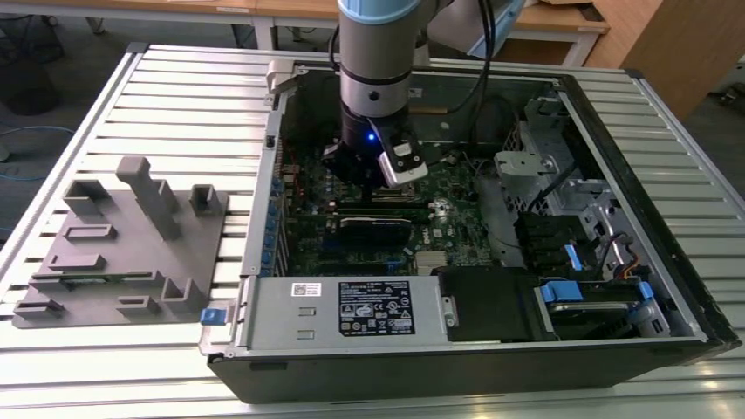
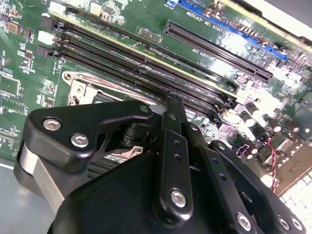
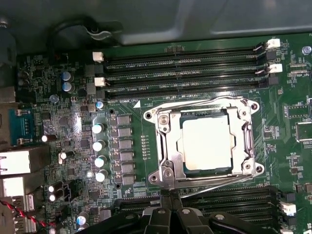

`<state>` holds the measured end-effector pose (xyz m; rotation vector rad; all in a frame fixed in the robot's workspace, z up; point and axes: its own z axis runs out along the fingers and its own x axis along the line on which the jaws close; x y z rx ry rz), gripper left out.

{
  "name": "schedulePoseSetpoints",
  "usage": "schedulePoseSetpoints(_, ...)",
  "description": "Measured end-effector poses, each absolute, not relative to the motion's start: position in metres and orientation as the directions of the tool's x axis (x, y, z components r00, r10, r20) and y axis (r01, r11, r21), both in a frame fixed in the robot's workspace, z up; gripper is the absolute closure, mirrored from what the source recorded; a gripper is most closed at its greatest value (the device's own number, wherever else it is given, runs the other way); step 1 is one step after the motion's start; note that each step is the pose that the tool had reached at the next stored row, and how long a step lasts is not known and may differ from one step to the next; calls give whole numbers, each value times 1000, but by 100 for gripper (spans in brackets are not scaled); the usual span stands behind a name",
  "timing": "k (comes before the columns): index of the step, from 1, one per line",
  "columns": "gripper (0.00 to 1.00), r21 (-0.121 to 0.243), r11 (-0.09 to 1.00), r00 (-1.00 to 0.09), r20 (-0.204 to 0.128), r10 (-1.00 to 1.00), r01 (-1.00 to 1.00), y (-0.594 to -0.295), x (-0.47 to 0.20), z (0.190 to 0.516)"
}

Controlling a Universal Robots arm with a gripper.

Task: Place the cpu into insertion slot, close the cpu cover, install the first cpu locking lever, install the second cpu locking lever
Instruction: 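Install the second cpu locking lever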

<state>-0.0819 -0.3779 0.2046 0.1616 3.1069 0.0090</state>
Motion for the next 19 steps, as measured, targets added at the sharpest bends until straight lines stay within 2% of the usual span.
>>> schedulePoseSetpoints(11,89,39,994,-994,-27,104,103,-380,-83,202)
schedulePoseSetpoints(19,89,44,994,-994,-26,104,103,-380,-84,201)
